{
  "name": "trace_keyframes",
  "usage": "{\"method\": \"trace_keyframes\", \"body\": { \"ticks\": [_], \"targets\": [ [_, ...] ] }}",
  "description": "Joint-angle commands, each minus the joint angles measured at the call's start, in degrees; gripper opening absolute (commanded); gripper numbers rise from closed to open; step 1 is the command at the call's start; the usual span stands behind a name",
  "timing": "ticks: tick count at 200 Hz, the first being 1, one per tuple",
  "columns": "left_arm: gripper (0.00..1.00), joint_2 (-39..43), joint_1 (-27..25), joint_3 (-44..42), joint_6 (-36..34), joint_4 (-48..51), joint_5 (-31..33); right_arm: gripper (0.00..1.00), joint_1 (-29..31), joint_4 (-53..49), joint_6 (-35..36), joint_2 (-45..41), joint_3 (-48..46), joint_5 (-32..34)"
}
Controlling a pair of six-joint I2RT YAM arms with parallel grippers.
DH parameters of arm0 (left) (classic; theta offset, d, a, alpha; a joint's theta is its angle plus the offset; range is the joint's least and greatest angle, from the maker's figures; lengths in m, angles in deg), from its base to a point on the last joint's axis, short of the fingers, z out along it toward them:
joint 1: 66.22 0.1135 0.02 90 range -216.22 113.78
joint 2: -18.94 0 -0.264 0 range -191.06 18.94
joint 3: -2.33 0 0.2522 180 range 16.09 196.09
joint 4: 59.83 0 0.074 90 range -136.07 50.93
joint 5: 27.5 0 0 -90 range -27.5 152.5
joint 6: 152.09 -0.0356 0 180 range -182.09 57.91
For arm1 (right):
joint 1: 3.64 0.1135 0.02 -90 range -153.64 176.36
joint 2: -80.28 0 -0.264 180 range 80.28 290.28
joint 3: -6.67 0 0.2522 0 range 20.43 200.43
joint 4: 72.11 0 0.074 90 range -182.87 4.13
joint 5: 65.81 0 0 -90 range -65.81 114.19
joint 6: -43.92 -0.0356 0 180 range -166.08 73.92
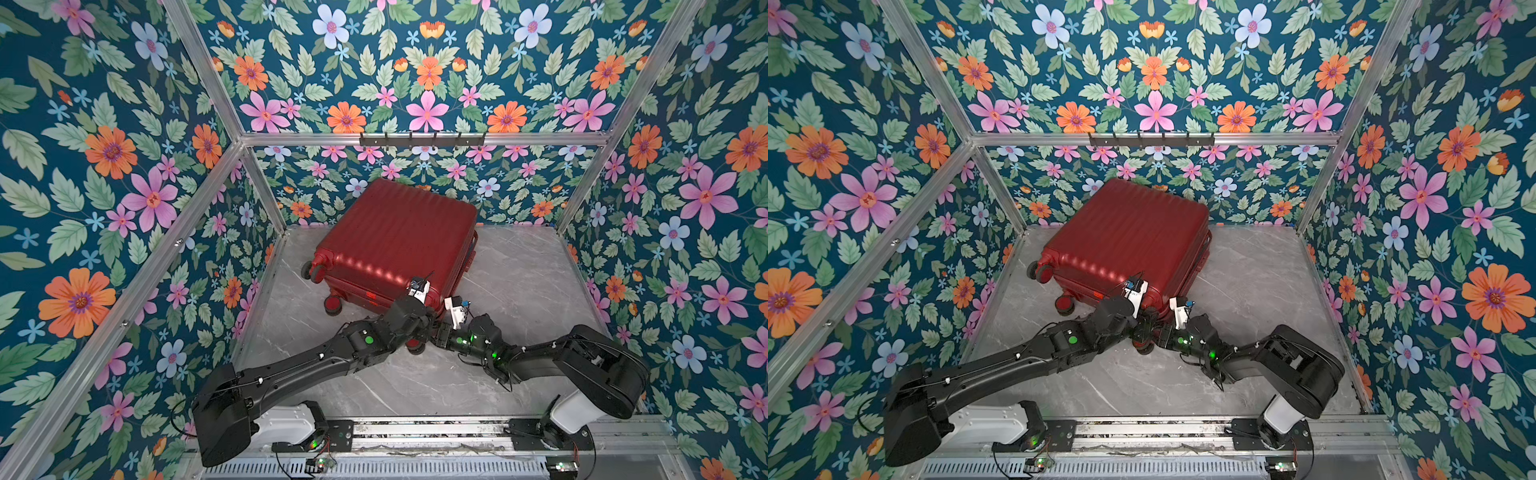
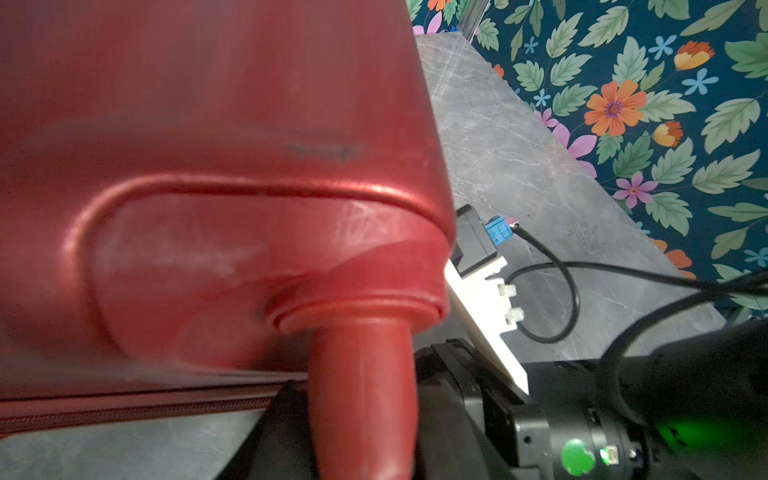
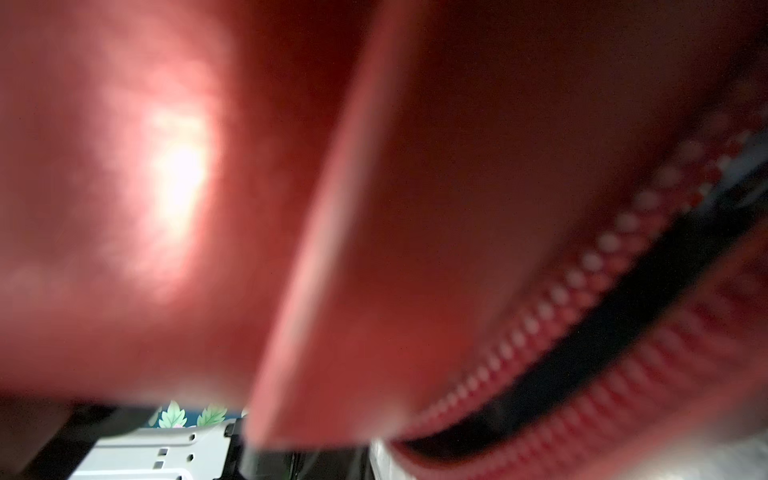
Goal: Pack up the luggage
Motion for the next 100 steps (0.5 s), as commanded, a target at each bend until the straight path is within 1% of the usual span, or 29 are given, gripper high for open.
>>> {"method": "trace_keyframes", "body": {
  "ticks": [1,33,63,91,100],
  "targets": [
    [0.00,0.84,0.25,0.39,-1.01,-6.91,0.88,0.24,-0.12,4.23,-0.42,-0.20,0.32,3.48],
    [0.00,1.11,0.23,0.27,-0.86,-6.56,1.07,0.19,-0.12,2.88,-0.16,-1.14,0.21,4.45],
    [0.00,1.23,0.22,0.05,-0.78,-6.56,1.38,0.12,-0.12,0.51,0.48,-3.13,-0.15,4.98],
    [0.00,1.32,0.23,0.05,-0.69,-6.73,1.54,0.08,-0.12,-3.21,1.72,-6.12,-0.60,5.85],
    [0.00,1.24,0.26,0.05,-0.69,-6.82,1.60,0.07,-0.11,-6.60,2.24,-7.35,-0.50,6.25]
  ]
}}
